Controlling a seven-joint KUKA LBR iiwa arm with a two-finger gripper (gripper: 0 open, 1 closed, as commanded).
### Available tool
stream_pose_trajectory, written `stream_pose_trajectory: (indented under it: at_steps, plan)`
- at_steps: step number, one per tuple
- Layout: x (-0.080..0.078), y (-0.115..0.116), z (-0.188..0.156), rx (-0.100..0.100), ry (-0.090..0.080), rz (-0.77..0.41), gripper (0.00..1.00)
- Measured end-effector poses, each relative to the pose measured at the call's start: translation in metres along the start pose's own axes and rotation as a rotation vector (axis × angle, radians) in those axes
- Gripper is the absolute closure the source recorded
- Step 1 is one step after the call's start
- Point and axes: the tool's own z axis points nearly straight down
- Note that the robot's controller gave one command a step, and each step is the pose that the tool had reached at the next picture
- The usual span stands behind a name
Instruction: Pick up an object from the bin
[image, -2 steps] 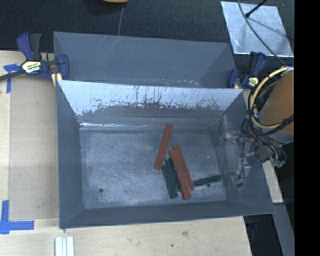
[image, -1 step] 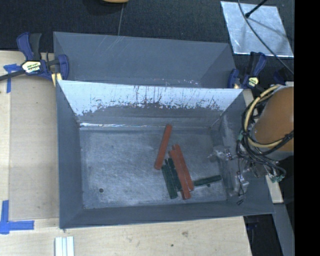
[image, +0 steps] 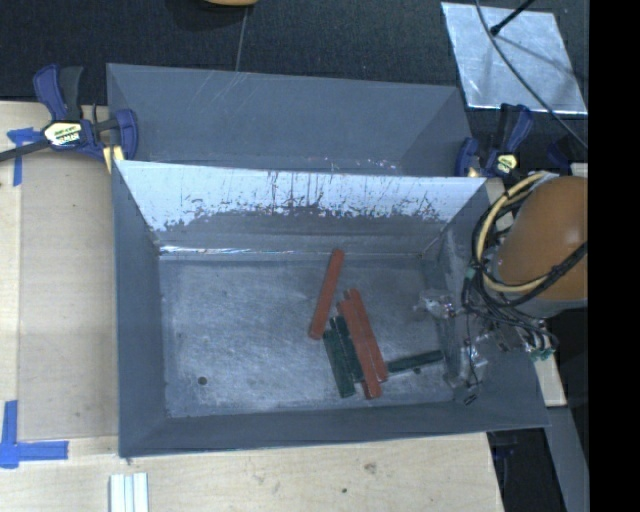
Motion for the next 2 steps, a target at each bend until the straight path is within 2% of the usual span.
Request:
stream_pose_trajectory:
  at_steps: [1, 2]
  plan:
    - [-0.0068, 0.0251, 0.0637, -0.003, 0.004, -0.083, 0.00]
    - [0.0008, 0.0187, 0.0595, -0.001, 0.001, -0.036, 1.00]
